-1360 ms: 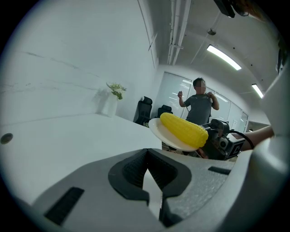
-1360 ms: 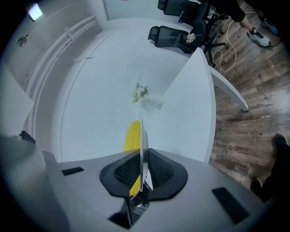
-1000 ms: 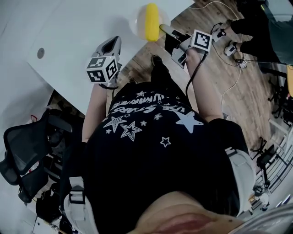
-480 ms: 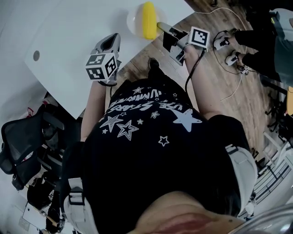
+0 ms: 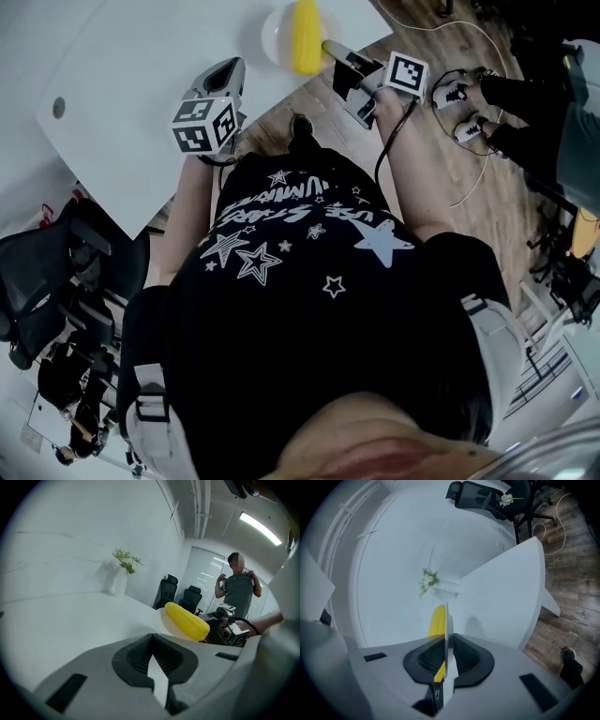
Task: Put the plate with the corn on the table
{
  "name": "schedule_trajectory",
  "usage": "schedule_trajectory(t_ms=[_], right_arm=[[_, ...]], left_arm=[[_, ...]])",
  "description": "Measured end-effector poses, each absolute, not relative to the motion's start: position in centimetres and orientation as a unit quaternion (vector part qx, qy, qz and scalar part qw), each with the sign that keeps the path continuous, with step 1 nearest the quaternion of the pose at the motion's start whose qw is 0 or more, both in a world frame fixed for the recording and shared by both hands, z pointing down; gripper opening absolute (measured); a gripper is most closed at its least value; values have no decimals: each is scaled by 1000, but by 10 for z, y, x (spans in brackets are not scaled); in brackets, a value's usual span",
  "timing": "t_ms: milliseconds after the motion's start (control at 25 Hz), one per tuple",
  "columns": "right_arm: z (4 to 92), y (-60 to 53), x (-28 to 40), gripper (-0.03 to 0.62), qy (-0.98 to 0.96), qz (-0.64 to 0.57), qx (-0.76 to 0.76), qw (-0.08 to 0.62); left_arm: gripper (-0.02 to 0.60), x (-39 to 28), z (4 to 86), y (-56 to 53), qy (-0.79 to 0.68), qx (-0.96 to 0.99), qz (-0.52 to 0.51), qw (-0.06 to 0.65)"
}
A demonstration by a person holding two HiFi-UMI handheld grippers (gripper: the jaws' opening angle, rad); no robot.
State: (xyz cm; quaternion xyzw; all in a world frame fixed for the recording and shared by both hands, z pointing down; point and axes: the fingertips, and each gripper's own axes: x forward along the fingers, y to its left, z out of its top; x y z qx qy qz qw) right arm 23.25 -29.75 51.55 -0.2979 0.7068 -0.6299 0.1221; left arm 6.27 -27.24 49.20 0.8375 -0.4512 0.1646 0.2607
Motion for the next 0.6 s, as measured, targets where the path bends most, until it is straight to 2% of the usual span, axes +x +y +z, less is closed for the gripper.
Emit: schedule_trajectory(t_ms=[600], right_arm=[[551,-313,240,32,699,-650,-282,95]], left_arm=[[5,91,516,-282,-475,818,176,272]])
